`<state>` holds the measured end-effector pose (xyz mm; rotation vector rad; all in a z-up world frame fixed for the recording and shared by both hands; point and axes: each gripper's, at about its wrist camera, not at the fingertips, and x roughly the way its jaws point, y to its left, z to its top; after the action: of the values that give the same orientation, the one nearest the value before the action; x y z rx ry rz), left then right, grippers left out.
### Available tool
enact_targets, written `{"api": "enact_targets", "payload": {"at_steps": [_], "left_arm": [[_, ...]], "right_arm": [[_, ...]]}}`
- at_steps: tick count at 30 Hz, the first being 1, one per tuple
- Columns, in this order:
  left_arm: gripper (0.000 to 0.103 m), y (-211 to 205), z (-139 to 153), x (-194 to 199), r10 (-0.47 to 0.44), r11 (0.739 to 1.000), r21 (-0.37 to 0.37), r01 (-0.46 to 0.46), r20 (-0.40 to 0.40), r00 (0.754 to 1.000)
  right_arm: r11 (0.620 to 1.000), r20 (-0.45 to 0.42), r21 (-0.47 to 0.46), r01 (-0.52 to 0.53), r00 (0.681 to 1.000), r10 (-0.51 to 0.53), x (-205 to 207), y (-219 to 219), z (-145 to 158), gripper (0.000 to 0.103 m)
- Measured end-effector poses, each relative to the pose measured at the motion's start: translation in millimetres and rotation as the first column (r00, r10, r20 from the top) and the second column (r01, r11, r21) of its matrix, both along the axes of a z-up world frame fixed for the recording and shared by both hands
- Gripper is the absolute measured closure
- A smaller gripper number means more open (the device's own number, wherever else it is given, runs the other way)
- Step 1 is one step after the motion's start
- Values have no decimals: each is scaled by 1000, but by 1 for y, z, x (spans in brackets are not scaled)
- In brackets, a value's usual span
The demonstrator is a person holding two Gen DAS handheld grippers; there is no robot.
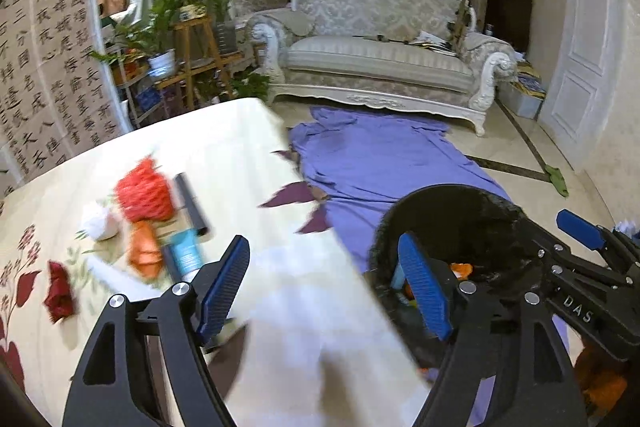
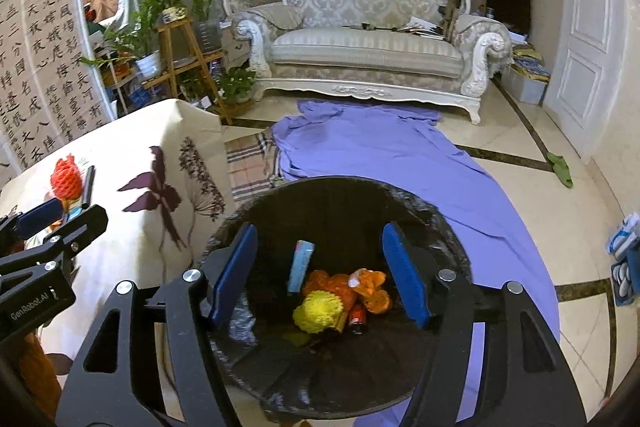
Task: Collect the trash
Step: 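Move the left gripper to the dark red bag and grasp it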
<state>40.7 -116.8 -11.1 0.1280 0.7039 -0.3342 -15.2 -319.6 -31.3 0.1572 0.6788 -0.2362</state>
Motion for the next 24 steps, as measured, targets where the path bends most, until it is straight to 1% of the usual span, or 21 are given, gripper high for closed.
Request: {"api": "enact_targets", "payload": {"at_steps": [6,10,15,18,21,22,24], "left_arm": [[28,45,0,2,100,995,18,-100,1,995],[28,85,-2,6,188,982,26,-187,-6,982],[28,125,-7,7,287,957,51,-287,3,958],[28,151,-11,13,350,934,68,-349,4,937],[28,173,-17,21,394,918,69,-392,-19,919],[28,181,-20,26,409,911,69,-406,-38,912],[28,189,-25,29,422,906,67,-419,-56,905]], "right_arm": [[997,-1,1,-84,997,84,11,38,2,39],[989,-3,1,-150,989,150,19,66,4,39],[971,-10,2,-238,971,238,33,104,5,39],[960,-15,2,-281,959,281,39,122,6,39],[947,-21,1,-322,947,322,46,141,6,39],[943,-23,0,-333,943,332,47,146,6,39],[935,-28,-1,-356,934,355,50,156,5,39]]}}
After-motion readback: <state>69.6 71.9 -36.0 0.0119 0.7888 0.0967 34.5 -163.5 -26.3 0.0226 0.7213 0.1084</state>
